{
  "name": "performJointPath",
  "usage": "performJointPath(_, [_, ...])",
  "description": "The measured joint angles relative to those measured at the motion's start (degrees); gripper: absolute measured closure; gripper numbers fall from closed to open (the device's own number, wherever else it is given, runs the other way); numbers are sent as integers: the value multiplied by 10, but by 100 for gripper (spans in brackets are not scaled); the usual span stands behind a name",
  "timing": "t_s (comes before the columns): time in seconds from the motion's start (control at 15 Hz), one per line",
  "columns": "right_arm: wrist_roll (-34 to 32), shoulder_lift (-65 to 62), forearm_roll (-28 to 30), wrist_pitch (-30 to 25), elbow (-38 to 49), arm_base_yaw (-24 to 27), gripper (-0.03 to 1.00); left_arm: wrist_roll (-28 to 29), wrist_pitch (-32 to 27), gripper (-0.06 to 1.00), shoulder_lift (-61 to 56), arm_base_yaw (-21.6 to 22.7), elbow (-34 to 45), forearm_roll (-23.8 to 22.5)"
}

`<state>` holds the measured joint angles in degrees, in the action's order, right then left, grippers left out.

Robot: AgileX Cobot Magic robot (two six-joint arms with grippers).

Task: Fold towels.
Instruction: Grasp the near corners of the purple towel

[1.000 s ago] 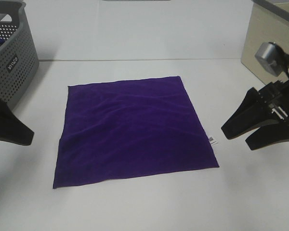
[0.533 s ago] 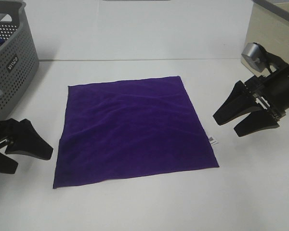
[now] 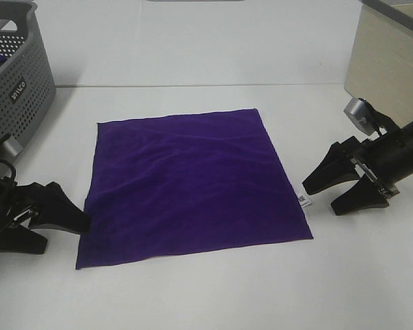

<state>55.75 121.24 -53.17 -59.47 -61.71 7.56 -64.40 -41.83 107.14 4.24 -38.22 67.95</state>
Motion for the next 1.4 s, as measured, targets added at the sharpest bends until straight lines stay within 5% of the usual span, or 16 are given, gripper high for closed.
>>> performJointPath(0.93, [-34,7,23,-5,-5,-5,3,-11,-13,-4,18,2,-2,25])
performJointPath(1.2, [-149,-6,99,52,-11,-83,12,-11,-46,0,58,-10,-26,54])
performJointPath(1.4, [-217,-14,135,121,-14,-158,23,18,-60,6,101,-93,-84,61])
